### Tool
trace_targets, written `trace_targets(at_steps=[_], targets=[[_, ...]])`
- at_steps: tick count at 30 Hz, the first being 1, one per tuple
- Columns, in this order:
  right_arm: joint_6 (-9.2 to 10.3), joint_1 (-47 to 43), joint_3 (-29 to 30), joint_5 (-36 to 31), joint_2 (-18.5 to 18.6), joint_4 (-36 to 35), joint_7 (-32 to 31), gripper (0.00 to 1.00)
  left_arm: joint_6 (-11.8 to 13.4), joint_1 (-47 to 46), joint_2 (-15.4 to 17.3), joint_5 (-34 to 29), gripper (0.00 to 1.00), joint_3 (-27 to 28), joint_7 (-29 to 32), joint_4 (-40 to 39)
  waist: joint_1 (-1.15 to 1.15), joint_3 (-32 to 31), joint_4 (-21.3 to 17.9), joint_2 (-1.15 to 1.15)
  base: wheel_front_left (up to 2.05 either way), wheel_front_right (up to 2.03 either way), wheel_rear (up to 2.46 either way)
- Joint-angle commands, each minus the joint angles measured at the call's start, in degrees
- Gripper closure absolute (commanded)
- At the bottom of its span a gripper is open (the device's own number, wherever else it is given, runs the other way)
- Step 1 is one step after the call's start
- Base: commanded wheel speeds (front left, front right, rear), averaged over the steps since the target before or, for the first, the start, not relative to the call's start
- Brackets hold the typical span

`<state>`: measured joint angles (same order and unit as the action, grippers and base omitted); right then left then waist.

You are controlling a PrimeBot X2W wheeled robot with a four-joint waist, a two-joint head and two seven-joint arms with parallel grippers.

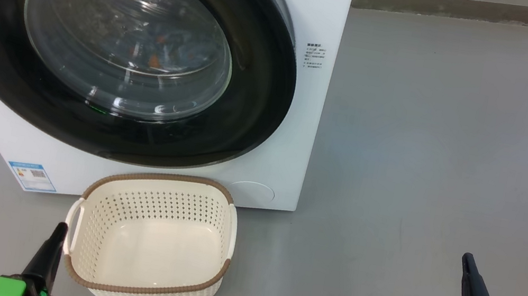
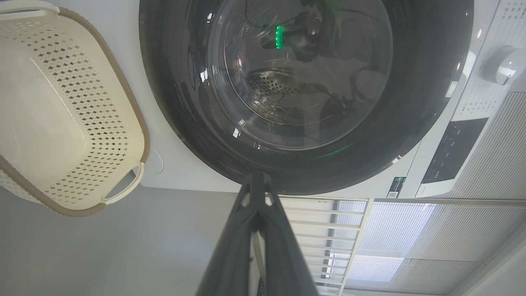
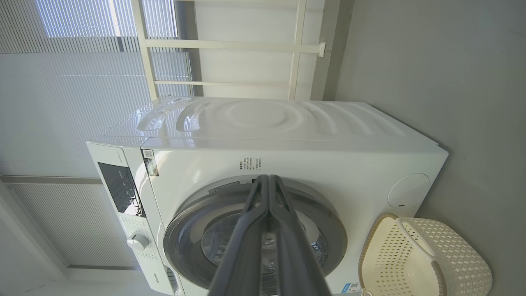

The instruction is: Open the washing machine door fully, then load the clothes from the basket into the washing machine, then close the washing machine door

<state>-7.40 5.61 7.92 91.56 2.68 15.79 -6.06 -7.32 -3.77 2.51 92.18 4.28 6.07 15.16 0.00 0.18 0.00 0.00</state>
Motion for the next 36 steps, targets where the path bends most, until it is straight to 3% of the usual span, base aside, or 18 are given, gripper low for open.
trace_targets(at_steps=[1, 36], targets=[[-0.09, 0.58, -1.39, 0.6, 0.2, -1.77, -0.43, 1.0, -0.17, -2.41, 0.56, 0.16, 1.0, 2.03, 0.25, -1.11, 0.0, 0.0, 0.0, 0.0, 0.0, 0.0, 0.0], [-0.09, 0.58, -1.4, 0.61, 0.2, -1.77, -0.43, 1.0, -0.17, -2.42, 0.48, 0.06, 1.0, 2.15, 0.34, -1.11, 0.0, 0.0, 0.0, 0.0, 0.0, 0.0, 0.0]])
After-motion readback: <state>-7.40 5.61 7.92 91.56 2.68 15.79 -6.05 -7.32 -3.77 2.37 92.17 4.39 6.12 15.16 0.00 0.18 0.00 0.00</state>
